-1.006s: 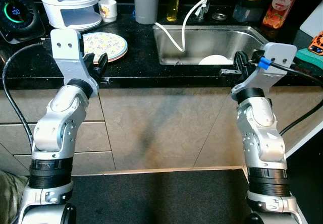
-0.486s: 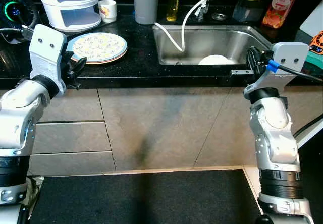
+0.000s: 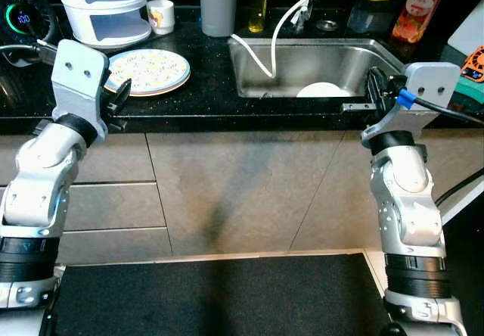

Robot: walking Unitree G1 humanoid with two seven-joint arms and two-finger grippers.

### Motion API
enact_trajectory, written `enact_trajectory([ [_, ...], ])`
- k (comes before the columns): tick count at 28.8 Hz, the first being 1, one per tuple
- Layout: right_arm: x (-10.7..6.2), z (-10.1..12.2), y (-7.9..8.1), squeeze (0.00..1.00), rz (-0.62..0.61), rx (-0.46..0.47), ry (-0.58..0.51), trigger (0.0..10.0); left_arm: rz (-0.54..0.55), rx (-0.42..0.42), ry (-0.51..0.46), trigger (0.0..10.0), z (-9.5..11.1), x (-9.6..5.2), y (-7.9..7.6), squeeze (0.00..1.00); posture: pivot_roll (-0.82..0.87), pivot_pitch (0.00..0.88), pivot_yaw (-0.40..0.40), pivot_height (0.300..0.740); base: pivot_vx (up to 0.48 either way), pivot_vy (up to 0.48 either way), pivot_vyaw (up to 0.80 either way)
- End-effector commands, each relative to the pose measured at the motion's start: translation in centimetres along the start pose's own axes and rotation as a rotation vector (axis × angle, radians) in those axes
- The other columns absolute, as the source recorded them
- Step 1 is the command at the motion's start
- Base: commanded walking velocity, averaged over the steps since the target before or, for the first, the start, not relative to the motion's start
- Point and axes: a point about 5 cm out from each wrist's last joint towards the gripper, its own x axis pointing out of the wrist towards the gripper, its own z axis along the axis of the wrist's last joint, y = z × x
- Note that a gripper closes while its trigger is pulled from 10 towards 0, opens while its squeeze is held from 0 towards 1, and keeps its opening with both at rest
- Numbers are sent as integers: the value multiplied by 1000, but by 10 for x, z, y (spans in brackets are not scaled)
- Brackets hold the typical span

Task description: Kitchen organization

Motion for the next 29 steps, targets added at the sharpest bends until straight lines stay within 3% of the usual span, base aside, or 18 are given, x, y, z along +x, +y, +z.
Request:
enact_trajectory([
  [1, 1, 3, -1, 0, -6, 6, -19, 10000, 8, -4, -15, 10000, 1, 2, -2, 0, 107, 49, -3, 740, 416, 0, 0],
  [29, 2, 2, -1, 0, -7, 4, -17, 10000, 11, -1, -40, 10000, 2, 5, -3, 0, 106, 46, -1, 740, 409, 0, 0],
])
